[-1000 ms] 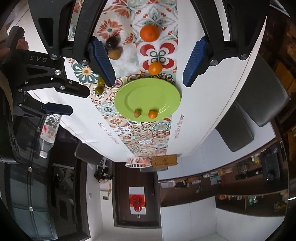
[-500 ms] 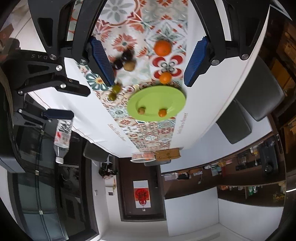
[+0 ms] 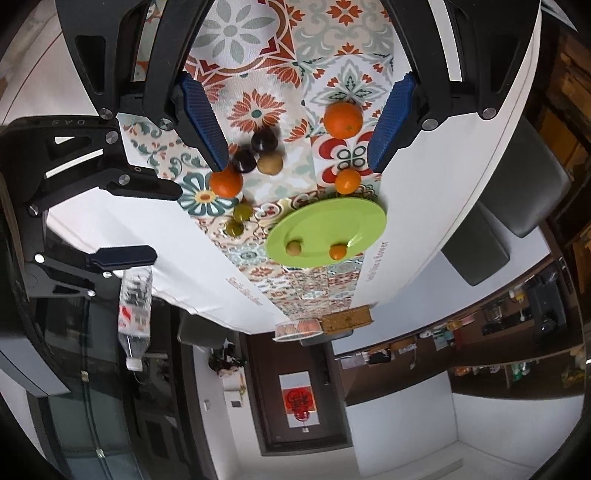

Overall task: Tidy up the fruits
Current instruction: 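Move both tools back toward the remaining fruits on the runner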

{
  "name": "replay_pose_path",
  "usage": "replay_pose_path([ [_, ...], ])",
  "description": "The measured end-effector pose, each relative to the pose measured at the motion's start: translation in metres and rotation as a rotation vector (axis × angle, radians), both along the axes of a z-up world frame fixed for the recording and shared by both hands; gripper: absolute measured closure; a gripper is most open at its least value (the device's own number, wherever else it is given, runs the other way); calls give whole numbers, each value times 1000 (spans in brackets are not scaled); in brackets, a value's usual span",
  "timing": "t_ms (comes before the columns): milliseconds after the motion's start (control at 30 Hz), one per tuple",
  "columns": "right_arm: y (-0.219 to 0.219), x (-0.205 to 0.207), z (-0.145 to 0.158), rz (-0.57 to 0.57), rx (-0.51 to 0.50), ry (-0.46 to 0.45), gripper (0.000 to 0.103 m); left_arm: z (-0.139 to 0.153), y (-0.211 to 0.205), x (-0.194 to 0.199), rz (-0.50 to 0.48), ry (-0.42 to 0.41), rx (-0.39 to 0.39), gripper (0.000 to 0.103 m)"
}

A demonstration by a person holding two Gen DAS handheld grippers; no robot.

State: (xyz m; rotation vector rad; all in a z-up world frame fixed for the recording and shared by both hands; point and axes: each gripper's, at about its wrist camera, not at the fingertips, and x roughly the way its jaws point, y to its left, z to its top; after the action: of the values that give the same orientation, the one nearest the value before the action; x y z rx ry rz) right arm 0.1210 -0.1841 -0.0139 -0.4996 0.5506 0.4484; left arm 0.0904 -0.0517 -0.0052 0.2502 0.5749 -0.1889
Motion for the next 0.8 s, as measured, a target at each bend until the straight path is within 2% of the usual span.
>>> replay_pose_path([
  [367,3,19,-42,77,-73,73,43,-39,-14,23,-50,104,58,27],
  [533,2,34,-58,85,-71,120,43,-57,-14,40,-52,169,48,33],
  [800,4,53,-74,99,-82,154,44,-75,-17,57,-71,230,22,42],
])
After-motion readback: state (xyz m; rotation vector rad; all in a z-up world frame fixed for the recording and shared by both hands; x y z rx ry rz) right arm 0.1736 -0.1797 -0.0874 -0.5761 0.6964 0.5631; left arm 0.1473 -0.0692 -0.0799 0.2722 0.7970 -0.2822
